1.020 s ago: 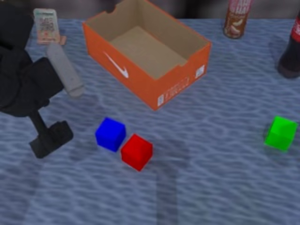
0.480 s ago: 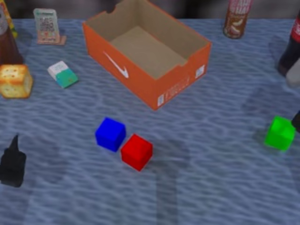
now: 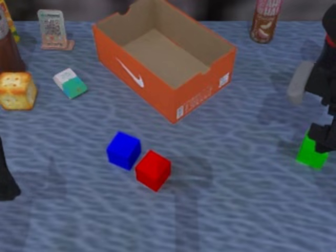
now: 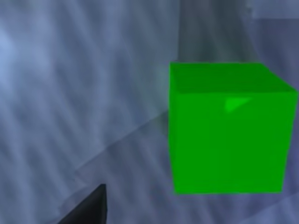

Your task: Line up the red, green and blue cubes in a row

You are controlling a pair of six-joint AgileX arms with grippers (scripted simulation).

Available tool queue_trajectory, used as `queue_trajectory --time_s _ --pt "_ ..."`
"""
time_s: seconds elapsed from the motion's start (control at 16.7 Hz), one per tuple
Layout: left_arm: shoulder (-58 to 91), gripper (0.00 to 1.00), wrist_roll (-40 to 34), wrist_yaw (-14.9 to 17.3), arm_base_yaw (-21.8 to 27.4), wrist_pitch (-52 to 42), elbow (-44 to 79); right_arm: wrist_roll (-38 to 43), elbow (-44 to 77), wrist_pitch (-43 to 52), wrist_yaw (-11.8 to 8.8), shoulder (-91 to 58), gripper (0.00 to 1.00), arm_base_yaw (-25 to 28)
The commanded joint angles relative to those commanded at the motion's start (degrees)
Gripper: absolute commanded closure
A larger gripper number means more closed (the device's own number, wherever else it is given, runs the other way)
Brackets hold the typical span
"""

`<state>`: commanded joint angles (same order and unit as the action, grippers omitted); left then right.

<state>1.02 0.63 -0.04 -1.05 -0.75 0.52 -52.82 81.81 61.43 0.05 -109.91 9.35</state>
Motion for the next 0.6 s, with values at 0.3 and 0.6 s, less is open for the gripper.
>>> queue_trajectory --time_s 0.3,0.6 --pt "-1.0 0.0 -0.6 0.0 -0.1 0.8 -0.5 -0.5 0.8 0.5 0.0 -0.8 0.0 0.1" --pt "-1.0 0.0 -0.6 0.0 -0.1 0.8 -0.5 -0.5 -2.1 -3.8 0.0 -2.4 0.0 0.0"
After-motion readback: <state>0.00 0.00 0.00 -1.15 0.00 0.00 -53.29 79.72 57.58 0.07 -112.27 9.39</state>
